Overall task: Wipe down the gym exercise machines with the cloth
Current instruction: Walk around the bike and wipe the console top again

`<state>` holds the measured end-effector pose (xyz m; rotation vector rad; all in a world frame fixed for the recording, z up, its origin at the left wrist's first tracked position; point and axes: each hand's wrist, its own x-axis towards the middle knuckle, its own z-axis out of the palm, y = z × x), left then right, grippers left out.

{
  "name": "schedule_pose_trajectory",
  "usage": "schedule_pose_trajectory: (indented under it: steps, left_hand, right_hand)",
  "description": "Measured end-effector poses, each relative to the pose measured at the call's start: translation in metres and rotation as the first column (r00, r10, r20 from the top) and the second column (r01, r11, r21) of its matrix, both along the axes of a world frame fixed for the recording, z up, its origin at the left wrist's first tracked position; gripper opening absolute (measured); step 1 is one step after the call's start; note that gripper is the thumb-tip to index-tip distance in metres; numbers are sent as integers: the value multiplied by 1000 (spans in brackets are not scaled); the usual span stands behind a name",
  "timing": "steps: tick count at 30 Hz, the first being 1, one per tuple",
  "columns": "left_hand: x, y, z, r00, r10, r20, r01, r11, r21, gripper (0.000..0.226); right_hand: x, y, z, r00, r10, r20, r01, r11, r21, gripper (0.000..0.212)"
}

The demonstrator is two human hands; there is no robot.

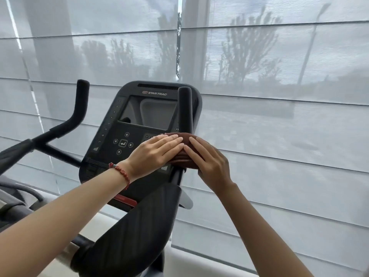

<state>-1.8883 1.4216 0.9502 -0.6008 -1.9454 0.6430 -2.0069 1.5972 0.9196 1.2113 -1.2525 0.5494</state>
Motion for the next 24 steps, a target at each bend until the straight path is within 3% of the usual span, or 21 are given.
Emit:
schedule_pose_trajectory:
  steps: [19, 24]
  left_hand:
    - [-34, -14, 17, 988, 45, -148, -56, 996, -73, 26]
    - [-38, -17, 26, 982, 26, -185, -43, 995, -88, 24]
  right_hand:
    - [-40, -15, 37, 982, 43, -184, -36, 999, 41, 31]
    - [-42, -17, 47, 978, 34, -207, -27, 999, 38, 36]
